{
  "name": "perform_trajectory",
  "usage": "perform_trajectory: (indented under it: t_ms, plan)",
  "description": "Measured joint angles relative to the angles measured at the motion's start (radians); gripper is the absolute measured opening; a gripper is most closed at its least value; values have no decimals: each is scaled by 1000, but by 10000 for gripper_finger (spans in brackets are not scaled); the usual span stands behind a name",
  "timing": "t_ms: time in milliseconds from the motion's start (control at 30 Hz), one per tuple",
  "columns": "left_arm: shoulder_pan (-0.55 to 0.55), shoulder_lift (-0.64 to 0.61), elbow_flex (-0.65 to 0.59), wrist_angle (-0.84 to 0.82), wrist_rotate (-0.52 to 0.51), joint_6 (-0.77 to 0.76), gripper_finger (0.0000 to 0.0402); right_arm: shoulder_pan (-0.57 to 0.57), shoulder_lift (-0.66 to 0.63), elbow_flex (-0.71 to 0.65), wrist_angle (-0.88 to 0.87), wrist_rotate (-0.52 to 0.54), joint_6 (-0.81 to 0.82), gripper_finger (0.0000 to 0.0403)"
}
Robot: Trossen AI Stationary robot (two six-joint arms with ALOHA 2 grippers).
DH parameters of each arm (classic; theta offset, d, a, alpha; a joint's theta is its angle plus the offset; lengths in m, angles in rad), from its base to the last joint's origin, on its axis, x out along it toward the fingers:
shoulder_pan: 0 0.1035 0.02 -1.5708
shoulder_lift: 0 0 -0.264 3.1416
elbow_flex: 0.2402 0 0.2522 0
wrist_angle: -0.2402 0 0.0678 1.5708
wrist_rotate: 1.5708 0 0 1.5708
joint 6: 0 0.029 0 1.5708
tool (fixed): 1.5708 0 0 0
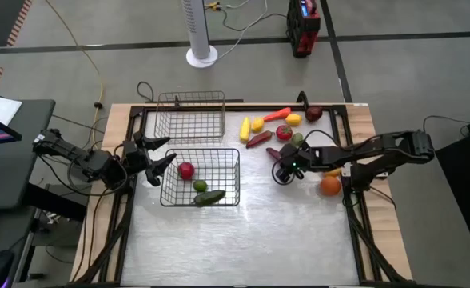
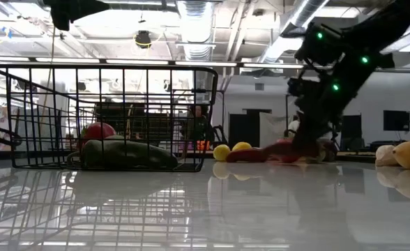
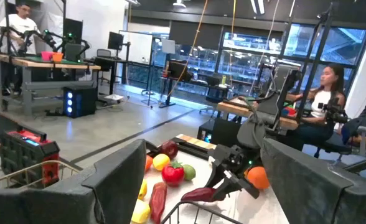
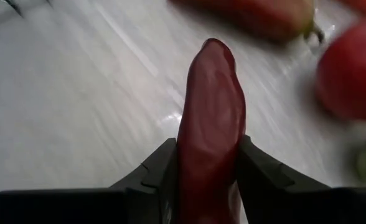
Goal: Sort produce into baskets
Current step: Put the bottom red chili pepper into the bottom wire basket
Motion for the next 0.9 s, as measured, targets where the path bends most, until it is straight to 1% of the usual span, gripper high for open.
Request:
perform_trajectory:
  t_ms: [67, 167, 300, 367, 500, 567, 667, 800, 900]
  plan:
    - [0, 0, 0, 0, 0, 0, 304, 5, 0, 50, -27, -2, -25, 160]
    - [0, 0, 0, 0, 1, -2, 304, 30, 0, 148, -61, 15, -59, 178]
    - [0, 0, 0, 0, 1, -1, 304, 90, 0, 279, -47, 93, -161, 187]
    - [0, 0, 0, 0, 0, 1, 304, 113, 5, 327, -7, 88, -223, 185]
    - [0, 0, 0, 0, -2, 14, 304, 154, 51, 384, 147, -3, -323, 183]
    - [0, 0, 0, 1, -4, 15, 304, 171, 94, 408, 239, -63, -362, 186]
    - [0, 0, 0, 1, -6, 17, 304, 187, 183, 452, 326, -138, -401, 196]
    - [0, 0, 0, -1, -9, 16, 304, 172, 307, 548, 336, -249, -408, 221]
    - [0, 0, 0, -6, -6, 12, 304, 147, 369, 627, 265, -345, -408, 248]
